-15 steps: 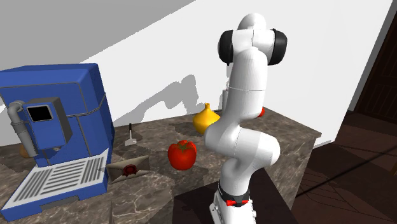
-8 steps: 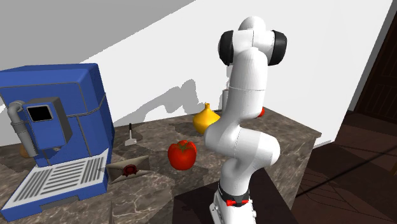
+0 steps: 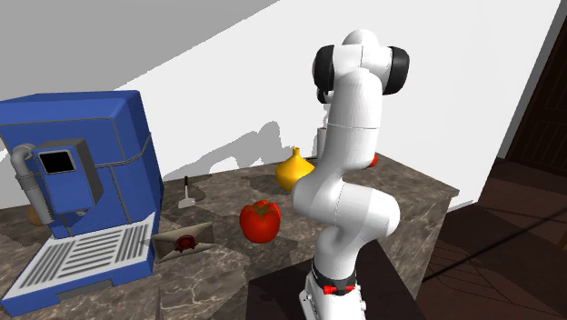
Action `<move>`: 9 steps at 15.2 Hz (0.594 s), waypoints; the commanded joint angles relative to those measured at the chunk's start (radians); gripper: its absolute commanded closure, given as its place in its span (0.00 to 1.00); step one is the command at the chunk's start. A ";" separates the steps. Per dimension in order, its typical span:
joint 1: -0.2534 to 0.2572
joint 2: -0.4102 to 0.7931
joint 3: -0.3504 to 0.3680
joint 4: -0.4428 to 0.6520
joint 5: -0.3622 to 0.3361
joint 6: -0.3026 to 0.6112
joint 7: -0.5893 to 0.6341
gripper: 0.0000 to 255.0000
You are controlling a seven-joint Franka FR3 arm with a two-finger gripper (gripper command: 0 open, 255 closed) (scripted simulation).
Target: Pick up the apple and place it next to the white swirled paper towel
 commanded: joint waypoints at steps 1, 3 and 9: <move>0.000 0.009 0.000 -0.016 -0.002 0.025 -0.001 1.00; 0.001 0.018 -0.001 -0.032 -0.003 0.050 0.000 1.00; 0.001 0.026 -0.001 -0.044 -0.005 0.070 0.000 1.00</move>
